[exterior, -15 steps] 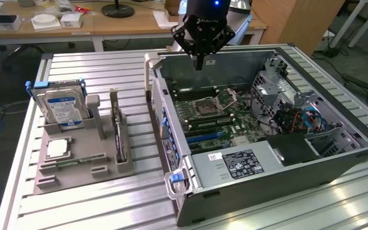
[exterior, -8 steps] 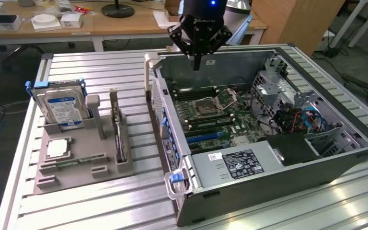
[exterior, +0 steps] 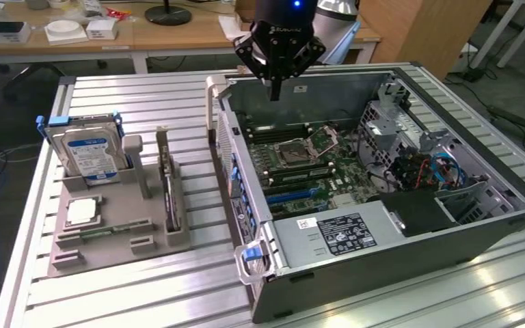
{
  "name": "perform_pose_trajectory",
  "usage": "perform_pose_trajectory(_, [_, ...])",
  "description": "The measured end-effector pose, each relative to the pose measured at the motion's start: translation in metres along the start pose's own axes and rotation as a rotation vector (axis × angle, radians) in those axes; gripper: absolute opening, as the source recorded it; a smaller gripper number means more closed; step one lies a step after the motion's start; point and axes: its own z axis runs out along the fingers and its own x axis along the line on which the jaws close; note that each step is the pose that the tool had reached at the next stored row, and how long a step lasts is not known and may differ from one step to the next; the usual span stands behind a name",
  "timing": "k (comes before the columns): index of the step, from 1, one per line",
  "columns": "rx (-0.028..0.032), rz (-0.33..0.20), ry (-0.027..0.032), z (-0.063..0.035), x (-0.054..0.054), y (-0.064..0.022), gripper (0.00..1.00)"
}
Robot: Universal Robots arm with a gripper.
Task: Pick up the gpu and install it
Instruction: 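Reach for the gpu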
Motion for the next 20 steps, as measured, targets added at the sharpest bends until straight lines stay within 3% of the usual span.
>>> perform_pose_trajectory(20, [0.0000,0.000,0.0000,-0.0007,0.027,-0.0019,0.10])
